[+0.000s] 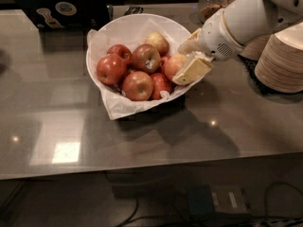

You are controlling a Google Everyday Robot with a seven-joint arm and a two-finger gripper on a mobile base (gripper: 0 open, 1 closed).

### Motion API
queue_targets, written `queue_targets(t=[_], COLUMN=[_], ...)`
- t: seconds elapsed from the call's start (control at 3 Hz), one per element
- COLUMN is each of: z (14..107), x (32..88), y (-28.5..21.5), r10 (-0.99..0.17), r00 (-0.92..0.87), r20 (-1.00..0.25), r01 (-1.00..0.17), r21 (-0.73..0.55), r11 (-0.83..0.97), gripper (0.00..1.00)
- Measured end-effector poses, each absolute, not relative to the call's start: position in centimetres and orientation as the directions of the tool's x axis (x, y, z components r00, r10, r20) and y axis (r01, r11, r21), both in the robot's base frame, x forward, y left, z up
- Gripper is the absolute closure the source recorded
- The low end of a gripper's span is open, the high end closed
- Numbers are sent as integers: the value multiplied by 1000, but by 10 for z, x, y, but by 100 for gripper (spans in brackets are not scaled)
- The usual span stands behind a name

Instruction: Pick apple from white bowl

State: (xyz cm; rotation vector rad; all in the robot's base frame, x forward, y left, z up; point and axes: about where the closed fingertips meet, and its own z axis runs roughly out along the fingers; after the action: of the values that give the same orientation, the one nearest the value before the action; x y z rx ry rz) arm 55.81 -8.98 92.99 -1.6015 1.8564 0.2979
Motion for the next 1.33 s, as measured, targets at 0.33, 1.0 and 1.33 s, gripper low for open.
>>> queue_targets(t=[0.33,1.0,1.33], z=[925,912,900], x=[567,574,574], y=[-89,-90,-89], r10=[-791,-785,-779], r00=[-41,-70,-90], r20=[-611,-616,-620], r01=[-945,-947,-953], r21=[-234,-205,-174], r11=[230,246,249], gripper=[41,39,35])
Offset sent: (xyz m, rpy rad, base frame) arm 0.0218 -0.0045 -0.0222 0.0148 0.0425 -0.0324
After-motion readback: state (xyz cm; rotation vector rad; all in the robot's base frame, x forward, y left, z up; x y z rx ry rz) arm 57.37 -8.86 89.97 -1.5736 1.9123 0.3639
